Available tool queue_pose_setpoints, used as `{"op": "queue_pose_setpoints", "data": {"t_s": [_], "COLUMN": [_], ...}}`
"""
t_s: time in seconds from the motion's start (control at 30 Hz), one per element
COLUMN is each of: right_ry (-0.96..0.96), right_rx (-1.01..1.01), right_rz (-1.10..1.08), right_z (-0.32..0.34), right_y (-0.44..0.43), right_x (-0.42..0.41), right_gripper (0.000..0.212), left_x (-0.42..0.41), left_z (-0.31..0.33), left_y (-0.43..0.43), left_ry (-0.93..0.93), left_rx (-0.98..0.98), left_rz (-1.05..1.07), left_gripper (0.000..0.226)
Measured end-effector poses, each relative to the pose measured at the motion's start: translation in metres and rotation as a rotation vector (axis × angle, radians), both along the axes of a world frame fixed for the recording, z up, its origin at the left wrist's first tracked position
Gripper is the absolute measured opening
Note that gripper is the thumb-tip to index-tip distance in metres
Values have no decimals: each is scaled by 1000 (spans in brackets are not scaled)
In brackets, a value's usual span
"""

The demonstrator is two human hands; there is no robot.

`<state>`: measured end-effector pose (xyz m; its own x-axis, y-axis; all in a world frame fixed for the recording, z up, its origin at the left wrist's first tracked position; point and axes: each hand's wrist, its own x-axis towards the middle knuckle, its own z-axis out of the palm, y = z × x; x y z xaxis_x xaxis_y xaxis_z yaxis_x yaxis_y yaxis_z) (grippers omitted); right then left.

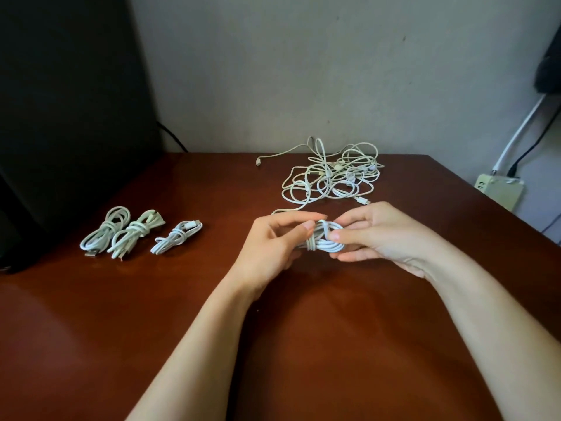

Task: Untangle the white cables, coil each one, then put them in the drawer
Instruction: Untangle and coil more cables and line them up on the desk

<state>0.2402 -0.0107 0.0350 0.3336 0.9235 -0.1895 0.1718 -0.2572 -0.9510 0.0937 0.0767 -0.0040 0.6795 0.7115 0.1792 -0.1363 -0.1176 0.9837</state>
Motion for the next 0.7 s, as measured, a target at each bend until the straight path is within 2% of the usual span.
{"op": "queue_pose_setpoints", "data": {"t_s": [0.13,0.27,0.43,0.57,0.7], "right_ry": [-50,-90,-143,-277,-404], "right_rx": [77,137,247,345,406], "right_rz": [-76,-144,-223,-201,-129], "right_z": [-1,-5,-6,-5,-2], "right_y": [2,3,5,5,2], "right_x": [-1,-1,-2,-5,-6], "right_gripper": [18,19,24,31,30], "left_x": [4,6,9,10,5], "left_z": [-2,-4,-6,-6,-3], "left_y": [-2,-4,-4,-4,0], "left_ry": [-55,-65,-79,-41,-6], "left_rx": [35,186,212,159,-13], "left_rz": [35,85,149,181,70], "left_gripper": [21,23,21,26,25]}}
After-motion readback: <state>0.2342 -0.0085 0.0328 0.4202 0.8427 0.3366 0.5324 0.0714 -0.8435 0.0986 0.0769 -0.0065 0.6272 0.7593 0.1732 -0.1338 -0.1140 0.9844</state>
